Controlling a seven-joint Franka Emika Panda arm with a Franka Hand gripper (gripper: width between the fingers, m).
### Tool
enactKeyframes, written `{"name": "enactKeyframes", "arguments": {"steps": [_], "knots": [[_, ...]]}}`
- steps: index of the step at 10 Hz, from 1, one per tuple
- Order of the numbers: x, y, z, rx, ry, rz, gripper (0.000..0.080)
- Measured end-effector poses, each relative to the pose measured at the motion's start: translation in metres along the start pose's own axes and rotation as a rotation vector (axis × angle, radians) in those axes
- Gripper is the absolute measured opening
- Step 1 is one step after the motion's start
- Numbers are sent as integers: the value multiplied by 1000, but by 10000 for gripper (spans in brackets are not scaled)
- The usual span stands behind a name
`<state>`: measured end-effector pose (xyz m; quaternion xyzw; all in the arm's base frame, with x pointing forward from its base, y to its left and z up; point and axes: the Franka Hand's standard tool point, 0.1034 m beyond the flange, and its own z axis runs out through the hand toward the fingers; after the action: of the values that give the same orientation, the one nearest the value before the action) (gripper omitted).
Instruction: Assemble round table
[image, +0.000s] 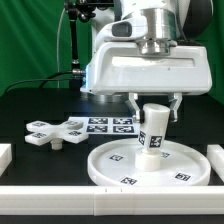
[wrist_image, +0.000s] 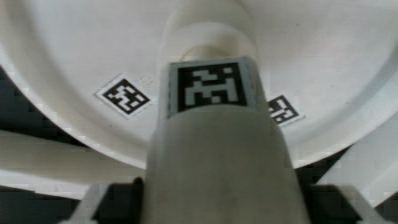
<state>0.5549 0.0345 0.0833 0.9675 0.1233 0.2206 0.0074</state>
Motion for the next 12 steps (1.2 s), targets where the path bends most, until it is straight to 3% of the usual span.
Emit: {"name": "enactKeyframes", "arguments": {"steps": [1, 2, 3, 8, 12], "knots": [[0, 0, 0, 0, 0, 0, 486], [0, 0, 0, 0, 0, 0, 486], [0, 0, 0, 4, -9, 0, 602], [8, 10, -18, 26, -65, -16, 649], [5, 7, -15, 35, -84, -14, 649]]}}
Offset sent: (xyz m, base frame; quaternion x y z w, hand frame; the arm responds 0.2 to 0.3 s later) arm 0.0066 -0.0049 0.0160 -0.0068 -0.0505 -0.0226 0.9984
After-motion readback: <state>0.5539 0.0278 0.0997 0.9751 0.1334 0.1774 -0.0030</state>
